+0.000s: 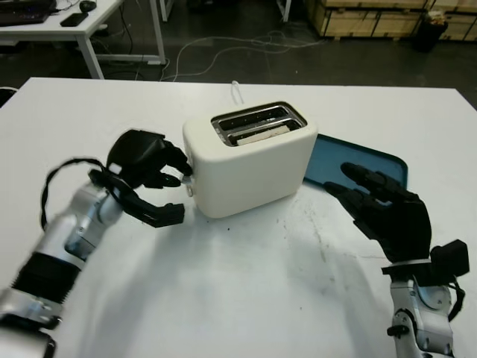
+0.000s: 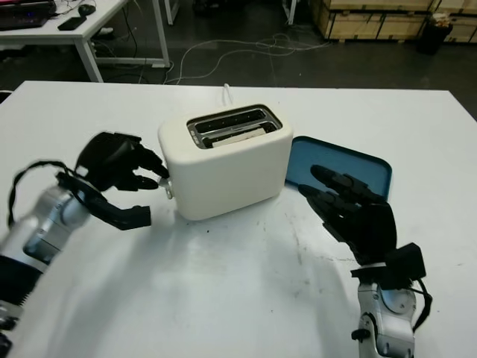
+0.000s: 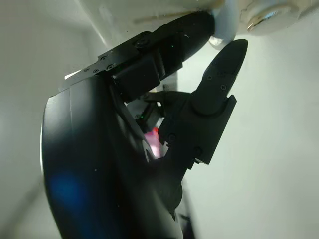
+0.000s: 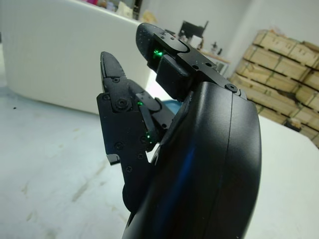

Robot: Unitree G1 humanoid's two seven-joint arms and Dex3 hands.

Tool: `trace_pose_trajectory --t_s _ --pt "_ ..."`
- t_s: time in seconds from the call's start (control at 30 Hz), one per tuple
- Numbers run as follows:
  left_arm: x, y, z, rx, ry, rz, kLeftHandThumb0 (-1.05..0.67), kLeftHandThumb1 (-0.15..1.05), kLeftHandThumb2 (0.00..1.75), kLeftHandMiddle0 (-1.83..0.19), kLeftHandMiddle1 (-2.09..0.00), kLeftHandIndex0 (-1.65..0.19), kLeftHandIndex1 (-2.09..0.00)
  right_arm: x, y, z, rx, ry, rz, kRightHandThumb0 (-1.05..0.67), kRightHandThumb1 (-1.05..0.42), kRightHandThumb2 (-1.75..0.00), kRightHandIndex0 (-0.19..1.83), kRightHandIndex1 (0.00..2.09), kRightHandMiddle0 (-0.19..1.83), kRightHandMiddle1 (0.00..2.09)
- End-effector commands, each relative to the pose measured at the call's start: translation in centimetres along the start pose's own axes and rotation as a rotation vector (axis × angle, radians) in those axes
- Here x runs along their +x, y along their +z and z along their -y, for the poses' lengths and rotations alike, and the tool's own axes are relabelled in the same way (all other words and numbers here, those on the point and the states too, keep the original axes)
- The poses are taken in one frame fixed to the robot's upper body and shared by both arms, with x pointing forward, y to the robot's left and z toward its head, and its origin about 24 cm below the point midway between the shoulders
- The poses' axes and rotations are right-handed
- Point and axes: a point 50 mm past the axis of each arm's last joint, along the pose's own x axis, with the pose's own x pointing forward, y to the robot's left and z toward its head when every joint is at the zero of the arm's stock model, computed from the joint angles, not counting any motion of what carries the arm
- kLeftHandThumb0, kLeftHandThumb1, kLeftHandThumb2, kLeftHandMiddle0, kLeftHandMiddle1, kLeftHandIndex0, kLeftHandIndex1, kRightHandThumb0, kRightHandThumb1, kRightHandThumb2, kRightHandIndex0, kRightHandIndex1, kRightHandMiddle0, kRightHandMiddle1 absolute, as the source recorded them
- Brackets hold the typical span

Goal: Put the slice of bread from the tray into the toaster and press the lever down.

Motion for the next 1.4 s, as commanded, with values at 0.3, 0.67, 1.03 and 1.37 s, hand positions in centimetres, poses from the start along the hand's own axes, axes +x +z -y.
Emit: trace_pose_trajectory --t_s 0.3,0.67,1.03,1.37 --pt "-3.6 6.2 13.2 -0.192 -0.469 0.046 -0.37 0.91 0.06 -0.69 -1.46 -1.21 0.0 0.7 -0.3 -0.3 -0.02 0.031 -0.017 -0.27 -0.92 -0.07 0.98 0.01 0.91 0.0" --pt "-3.2 5.6 12.4 -0.171 -0.421 0.058 -0.33 0.86 0.0 -0.72 -1.66 -1.24 -0.02 0.9 -0.3 -0.6 -0.003 0.031 -0.014 -0.27 -0.92 -0.06 0.98 0.01 0.91 0.0" --pt "-2.5 4.9 9.7 -0.16 -0.349 0.086 -0.35 0.87 0.0 -0.7 -1.49 -1.23 -0.02 1.3 -0.3 -0.8 -0.003 0.041 -0.007 -0.25 -0.92 -0.08 0.97 0.0 0.91 0.0" --pt "-2.3 4.5 5.6 -0.127 -0.189 0.131 -0.34 0.85 0.0 -0.67 -1.66 -1.25 -0.04 1.7 -0.4 -0.8 0.006 0.046 -0.005 -0.27 -0.92 -0.07 0.97 0.0 0.92 0.0"
